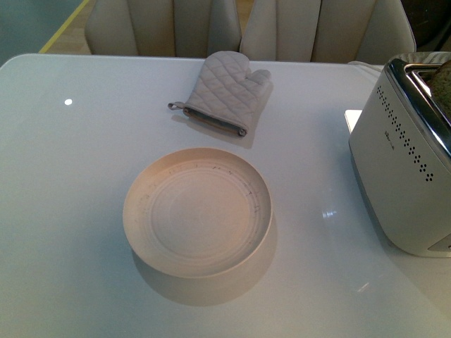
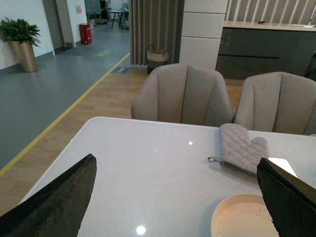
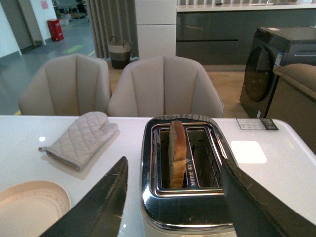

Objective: Put bread into toaster

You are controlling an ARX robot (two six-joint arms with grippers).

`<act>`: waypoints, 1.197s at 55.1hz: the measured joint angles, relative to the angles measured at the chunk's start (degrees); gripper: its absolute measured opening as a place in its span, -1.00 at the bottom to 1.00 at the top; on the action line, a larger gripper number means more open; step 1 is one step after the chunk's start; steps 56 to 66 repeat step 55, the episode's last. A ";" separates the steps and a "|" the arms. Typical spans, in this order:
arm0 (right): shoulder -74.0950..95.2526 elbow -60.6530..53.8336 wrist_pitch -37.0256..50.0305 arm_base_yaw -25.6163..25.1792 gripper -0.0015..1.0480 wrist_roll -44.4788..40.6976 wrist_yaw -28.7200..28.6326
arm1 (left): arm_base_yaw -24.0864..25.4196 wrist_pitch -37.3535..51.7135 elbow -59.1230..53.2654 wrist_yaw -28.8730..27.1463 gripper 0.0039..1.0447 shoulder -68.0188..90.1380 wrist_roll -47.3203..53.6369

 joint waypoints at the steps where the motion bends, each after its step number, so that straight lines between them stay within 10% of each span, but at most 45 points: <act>1: 0.00 0.00 0.00 0.00 0.38 0.00 0.00 | 0.00 0.00 0.00 0.00 0.86 0.00 0.00; 10: 0.00 0.00 0.00 0.00 0.85 0.00 0.00 | 0.00 0.00 0.00 0.00 0.86 0.00 0.00; 66: 0.00 0.00 0.00 0.00 0.83 0.00 -0.02 | 0.00 0.00 0.00 0.00 0.86 0.00 0.00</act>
